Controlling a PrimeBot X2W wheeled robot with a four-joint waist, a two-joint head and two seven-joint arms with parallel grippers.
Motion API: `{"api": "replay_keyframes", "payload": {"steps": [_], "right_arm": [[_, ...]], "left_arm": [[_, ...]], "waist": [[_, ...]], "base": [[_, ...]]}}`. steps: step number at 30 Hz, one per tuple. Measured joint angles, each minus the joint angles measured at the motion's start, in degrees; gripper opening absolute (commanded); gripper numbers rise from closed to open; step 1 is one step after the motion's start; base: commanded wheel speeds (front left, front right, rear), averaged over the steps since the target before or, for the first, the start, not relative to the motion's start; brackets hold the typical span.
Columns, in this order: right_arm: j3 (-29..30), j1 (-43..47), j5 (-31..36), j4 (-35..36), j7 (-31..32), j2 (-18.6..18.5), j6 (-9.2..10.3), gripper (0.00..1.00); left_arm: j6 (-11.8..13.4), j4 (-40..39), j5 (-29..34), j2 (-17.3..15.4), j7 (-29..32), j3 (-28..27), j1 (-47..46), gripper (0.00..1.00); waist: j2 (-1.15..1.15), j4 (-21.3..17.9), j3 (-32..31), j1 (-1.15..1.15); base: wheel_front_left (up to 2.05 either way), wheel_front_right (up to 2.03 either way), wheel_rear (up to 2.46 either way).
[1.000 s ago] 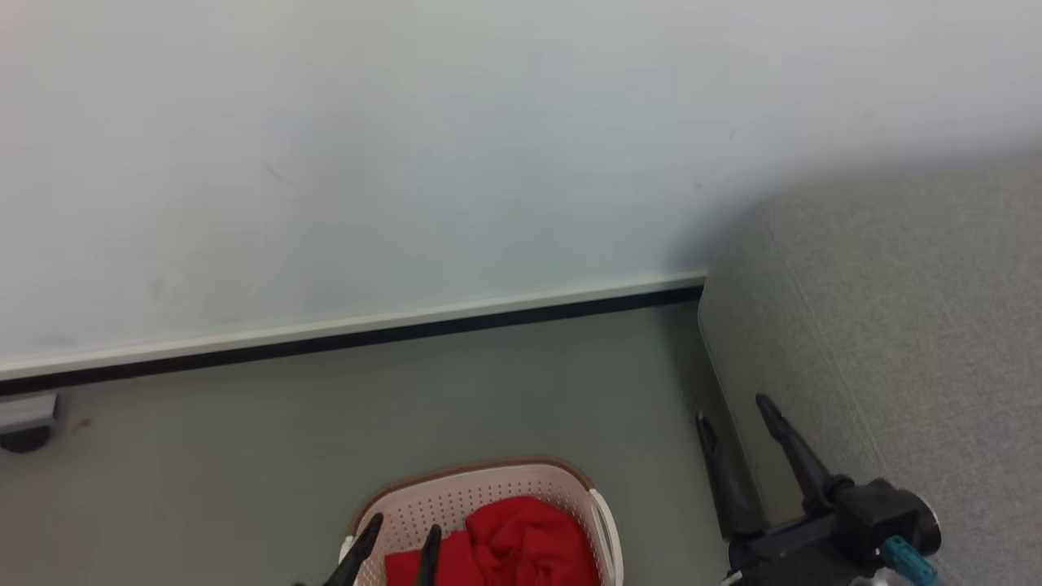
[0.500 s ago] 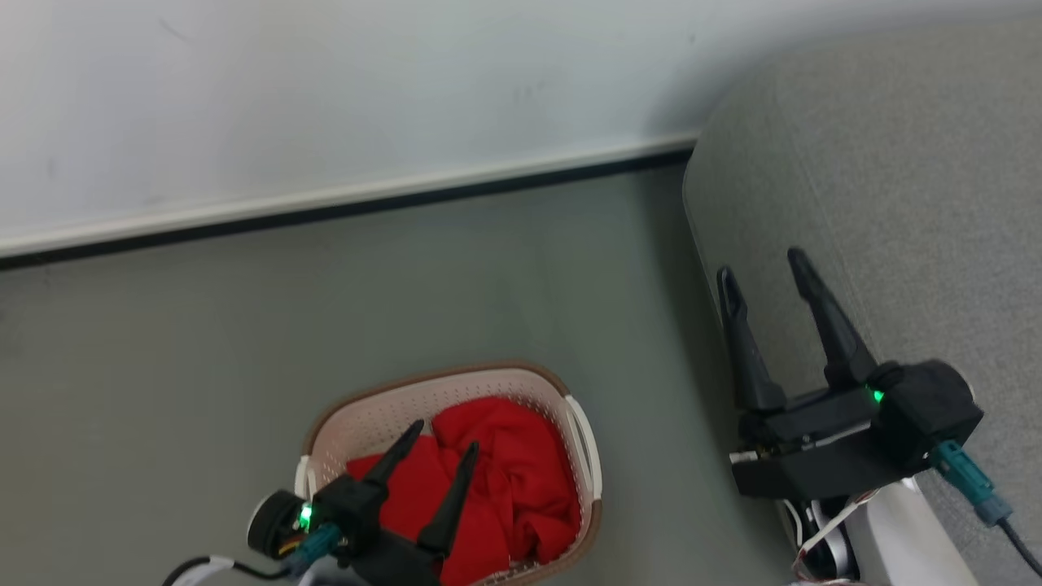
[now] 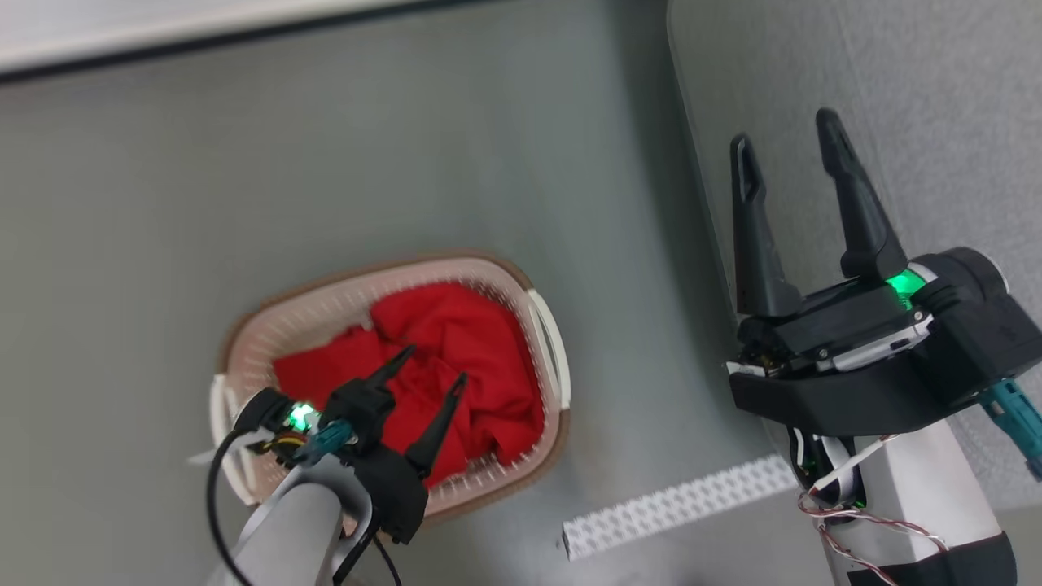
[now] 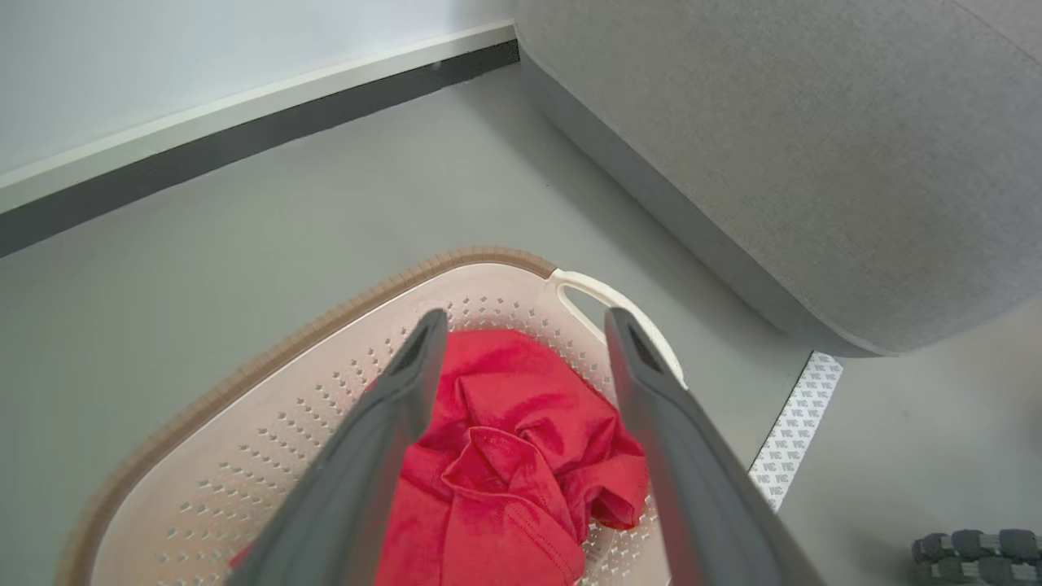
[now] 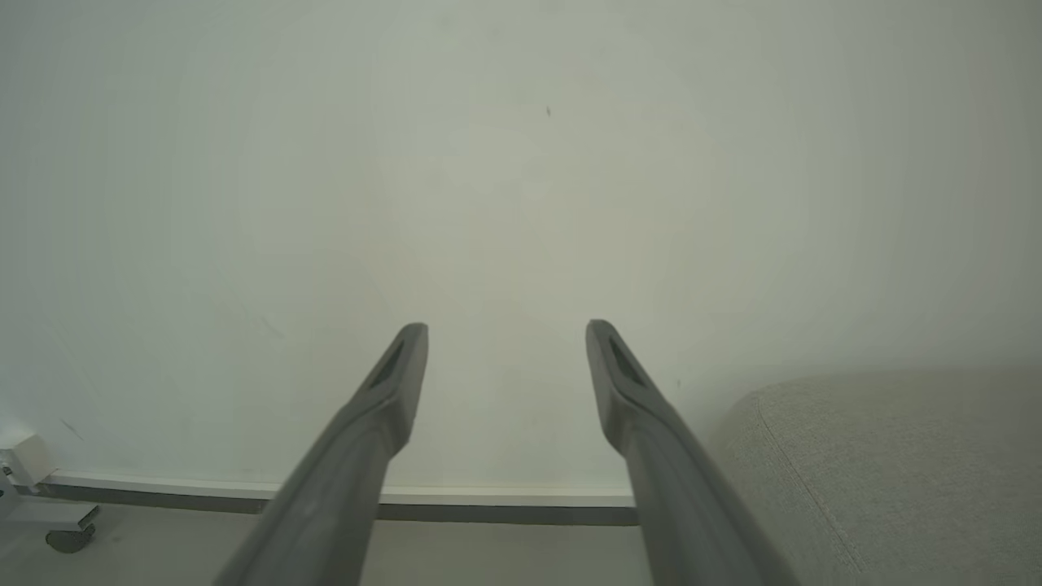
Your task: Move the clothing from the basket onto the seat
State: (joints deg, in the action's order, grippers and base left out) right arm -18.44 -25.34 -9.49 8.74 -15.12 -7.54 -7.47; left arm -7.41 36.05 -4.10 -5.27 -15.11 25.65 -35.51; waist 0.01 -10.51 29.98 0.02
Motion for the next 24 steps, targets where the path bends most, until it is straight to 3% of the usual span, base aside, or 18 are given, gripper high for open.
{"api": "replay_keyframes", "payload": {"steps": [10, 24], "right_arm": [[-0.15, -2.71, -0.04, 1.33, 0.0, 1.91, 0.0, 1.0], [-0.91, -4.66, -0.66, 1.45, 0.0, 3.88, 0.0, 1.0]], "left_arm": [[-0.05, 9.47, -1.25, -3.67, 0.0, 8.04, -9.4, 1.0], [-0.05, 14.04, -2.85, -7.09, 0.0, 23.02, -19.22, 1.0]], "waist": [[0.0, -3.72, 10.46, 0.0], [0.0, -8.55, 20.5, -0.01]], "base": [[0.0, 0.0, 0.0], [0.0, 0.0, 0.0]]}}
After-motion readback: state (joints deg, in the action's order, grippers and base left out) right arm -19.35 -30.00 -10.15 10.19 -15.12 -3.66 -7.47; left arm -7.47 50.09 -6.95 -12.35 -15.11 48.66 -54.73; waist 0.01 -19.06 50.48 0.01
